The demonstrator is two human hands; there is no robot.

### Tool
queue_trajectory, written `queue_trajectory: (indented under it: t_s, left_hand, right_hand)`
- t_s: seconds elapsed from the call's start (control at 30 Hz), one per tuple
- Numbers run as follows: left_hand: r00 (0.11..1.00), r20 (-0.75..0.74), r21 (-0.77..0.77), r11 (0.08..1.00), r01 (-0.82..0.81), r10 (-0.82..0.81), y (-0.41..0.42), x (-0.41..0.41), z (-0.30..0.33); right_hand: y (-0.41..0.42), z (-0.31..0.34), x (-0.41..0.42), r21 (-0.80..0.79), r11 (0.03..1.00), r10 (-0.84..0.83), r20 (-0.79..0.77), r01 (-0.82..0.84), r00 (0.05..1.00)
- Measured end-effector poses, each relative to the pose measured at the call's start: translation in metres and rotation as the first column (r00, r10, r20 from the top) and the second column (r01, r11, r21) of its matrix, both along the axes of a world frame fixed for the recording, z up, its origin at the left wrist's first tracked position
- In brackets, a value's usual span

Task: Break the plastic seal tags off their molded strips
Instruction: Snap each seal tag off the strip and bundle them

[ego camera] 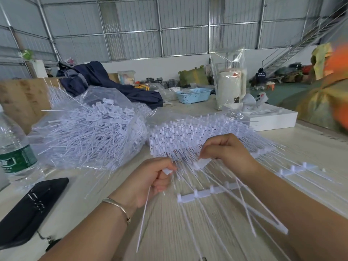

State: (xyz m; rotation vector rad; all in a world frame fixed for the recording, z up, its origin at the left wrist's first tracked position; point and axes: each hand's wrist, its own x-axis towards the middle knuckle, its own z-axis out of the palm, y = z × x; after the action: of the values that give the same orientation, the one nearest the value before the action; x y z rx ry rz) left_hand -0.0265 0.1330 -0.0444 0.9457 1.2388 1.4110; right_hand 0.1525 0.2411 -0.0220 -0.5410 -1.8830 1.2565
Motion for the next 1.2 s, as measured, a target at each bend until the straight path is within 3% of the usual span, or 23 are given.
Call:
queue_trajectory:
  t_s: [0.2, 0.37, 0.57, 0.63, 0.7, 0.77, 0.8, 0.87, 0.93, 1.1, 1.2]
  left_hand:
    - [1.000, -0.008, 0.031, 0.999, -0.017, 0.017, -0.001, -0.002, 0.001]
    - [0.989, 0.103, -0.108, 0.990, -0.094, 0.105, 0.001, 0.003, 0.002]
    - [0.988, -0.129, 0.027, 0.996, -0.080, 0.083, -0.002, 0.008, 0.001]
    - [0.984, -0.149, 0.060, 0.994, -0.089, 0.097, -0.001, 0.008, -0.001]
    - [0.987, -0.112, 0.084, 0.991, -0.109, 0.118, -0.001, 0.007, -0.001]
    - [0.994, -0.024, 0.105, 0.989, -0.102, 0.105, -0.001, 0.006, 0.001]
    - [0.996, 0.027, 0.113, 0.989, -0.091, 0.088, -0.002, 0.007, 0.003]
    - [0.993, 0.110, 0.115, 0.992, -0.060, 0.047, -0.002, 0.008, 0.004]
    - [0.984, 0.179, 0.096, 0.995, -0.027, 0.009, -0.003, 0.010, 0.004]
    - [0.937, 0.334, 0.032, 0.995, 0.097, -0.102, -0.003, 0.010, 0.001]
    - [0.918, 0.342, 0.020, 0.978, 0.208, -0.202, -0.005, 0.010, 0.002]
  right_hand:
    - [0.001, -0.005, -0.006, 0.019, 1.000, -0.007, 0.053, 0.006, 0.999]
    - [0.000, -0.011, -0.010, 0.150, 0.989, -0.014, 0.086, 0.000, 0.996]
    - [-0.008, -0.014, -0.012, 0.316, 0.949, -0.045, 0.153, -0.006, 0.987]
    - [-0.010, -0.011, -0.011, 0.476, 0.879, -0.127, 0.187, 0.024, 0.974]
    - [-0.010, -0.007, -0.010, 0.672, 0.739, -0.243, 0.201, 0.047, 0.949]
    - [-0.009, -0.006, -0.009, 0.714, 0.697, -0.304, 0.212, 0.065, 0.929]
    - [-0.008, -0.007, -0.009, 0.659, 0.749, -0.292, 0.229, 0.073, 0.928]
    - [-0.007, -0.004, -0.008, 0.400, 0.915, -0.155, 0.223, 0.054, 0.962]
    - [-0.006, -0.002, -0.006, 0.190, 0.982, -0.019, 0.171, -0.015, 0.985]
    - [-0.005, 0.001, -0.001, -0.035, 0.976, 0.216, 0.087, -0.213, 0.973]
    - [-0.005, -0.003, -0.001, -0.102, 0.952, 0.297, 0.076, -0.289, 0.952]
